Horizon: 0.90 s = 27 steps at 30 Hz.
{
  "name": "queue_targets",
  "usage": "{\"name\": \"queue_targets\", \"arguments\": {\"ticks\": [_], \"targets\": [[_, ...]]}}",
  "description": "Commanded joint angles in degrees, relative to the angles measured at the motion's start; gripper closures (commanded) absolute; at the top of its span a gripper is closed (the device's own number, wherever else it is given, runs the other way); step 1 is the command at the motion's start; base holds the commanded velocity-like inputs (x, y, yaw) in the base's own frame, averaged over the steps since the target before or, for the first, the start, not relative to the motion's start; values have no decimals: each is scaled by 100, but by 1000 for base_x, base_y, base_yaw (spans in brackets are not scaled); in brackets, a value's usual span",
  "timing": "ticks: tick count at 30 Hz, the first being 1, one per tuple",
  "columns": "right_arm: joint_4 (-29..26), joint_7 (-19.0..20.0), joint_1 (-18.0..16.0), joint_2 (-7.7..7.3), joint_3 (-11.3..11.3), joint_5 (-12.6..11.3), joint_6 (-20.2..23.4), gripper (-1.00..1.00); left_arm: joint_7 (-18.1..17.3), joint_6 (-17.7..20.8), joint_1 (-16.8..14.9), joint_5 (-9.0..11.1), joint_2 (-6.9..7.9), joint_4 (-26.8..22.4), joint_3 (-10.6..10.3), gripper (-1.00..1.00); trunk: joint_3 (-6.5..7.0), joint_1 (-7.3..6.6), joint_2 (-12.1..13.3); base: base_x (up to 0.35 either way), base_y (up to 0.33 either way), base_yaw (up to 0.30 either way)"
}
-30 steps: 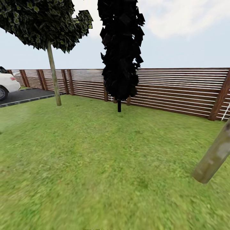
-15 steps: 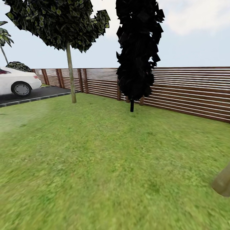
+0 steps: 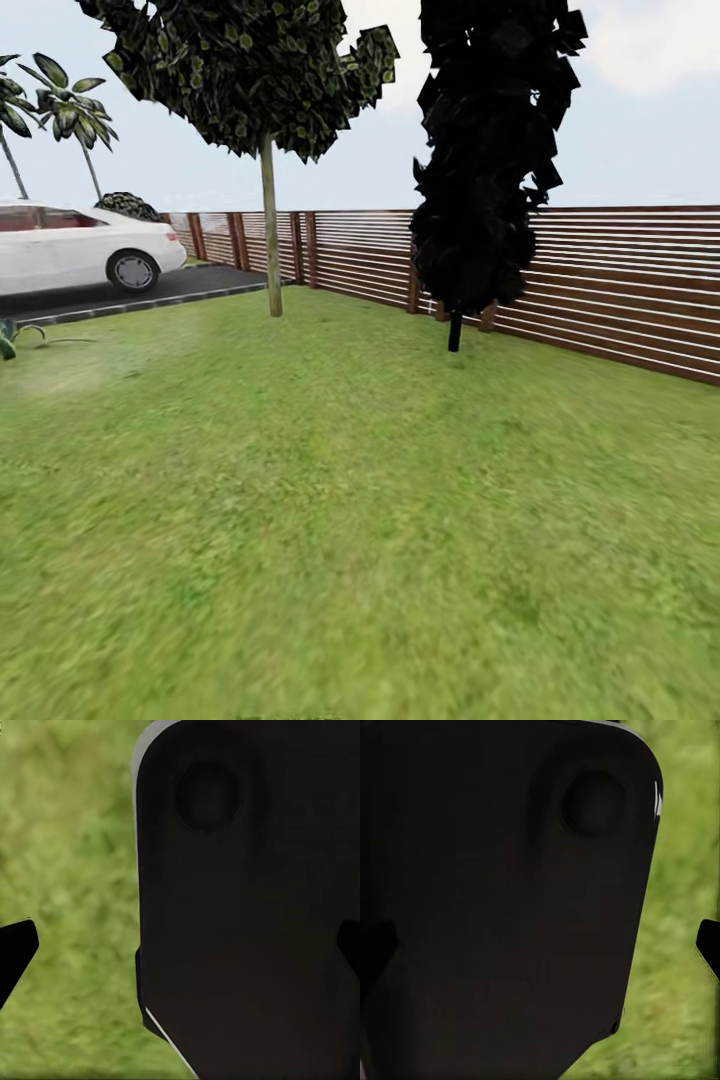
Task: Take the three Easter eggs out of the wicker basket on the lawn in the garden, then place them on the lawn next to a single tree (choose any tree) so that all three eggs are next to the same tree and none are left in the basket.
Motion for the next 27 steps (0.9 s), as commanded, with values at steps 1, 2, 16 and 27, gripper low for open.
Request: {"name": "queue_targets", "arguments": {"ticks": [1, 2, 16, 27], "targets": [[-1, -2, 1, -2, 35, 6, -11, -100, 0, -14, -1, 2, 0, -1, 2, -100, -7, 0, -2, 0, 0, 279], [0, -2, 1, -2, 35, 6, -11, -100, -1, -14, -1, 2, 0, -1, 2, -100, -10, 0, -2, 0, 0, 279], [10, -2, 1, 1, 35, 6, -11, -100, 3, -14, -1, 0, 0, -1, 2, -100, -53, 0, -2, 0, 0, 279], [16, -2, 1, 5, 37, 6, -16, -100, 4, -14, -1, 3, 0, -1, 2, -100, -86, 0, -2, 0, 0, 279]]}}
